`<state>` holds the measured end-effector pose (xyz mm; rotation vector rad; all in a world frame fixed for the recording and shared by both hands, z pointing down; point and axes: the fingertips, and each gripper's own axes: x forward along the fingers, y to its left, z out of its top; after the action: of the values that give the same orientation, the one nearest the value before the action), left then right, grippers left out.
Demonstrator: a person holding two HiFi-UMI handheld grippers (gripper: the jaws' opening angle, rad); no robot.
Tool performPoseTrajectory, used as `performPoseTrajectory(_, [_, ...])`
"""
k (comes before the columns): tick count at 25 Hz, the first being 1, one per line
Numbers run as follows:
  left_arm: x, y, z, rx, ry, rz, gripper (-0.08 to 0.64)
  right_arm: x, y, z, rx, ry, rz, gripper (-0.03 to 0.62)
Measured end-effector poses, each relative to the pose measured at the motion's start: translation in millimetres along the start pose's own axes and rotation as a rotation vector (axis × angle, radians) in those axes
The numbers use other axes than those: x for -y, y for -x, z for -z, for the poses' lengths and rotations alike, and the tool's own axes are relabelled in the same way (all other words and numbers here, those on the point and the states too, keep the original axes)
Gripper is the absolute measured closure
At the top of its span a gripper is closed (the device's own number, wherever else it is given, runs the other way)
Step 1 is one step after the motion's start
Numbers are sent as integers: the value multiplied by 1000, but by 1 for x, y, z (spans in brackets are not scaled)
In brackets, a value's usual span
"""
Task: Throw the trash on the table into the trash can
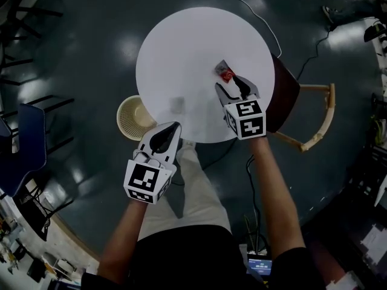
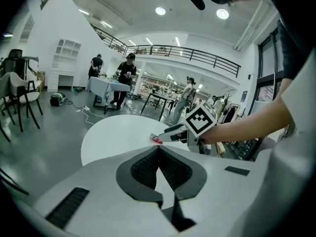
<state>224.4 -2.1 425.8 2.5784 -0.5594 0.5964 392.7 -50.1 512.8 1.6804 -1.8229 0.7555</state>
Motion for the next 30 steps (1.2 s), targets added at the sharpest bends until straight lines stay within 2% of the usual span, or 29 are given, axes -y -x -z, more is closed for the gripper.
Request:
performPoseTrajectory(6, [4, -15, 11, -23, 5, 8, 552, 20, -33, 6, -34, 1, 8, 350])
performPoseTrajectory(10, [1, -24, 9, -6, 39, -10, 552, 29, -48, 13, -52, -13, 9, 347])
performPoseTrajectory(20, [-3, -39, 2, 4, 45, -23, 552, 34, -61, 20, -53, -51, 23, 347])
performPoseTrajectory(30, [-5, -35, 6, 3, 66, -41, 552, 36, -58, 21, -73, -62, 46, 412])
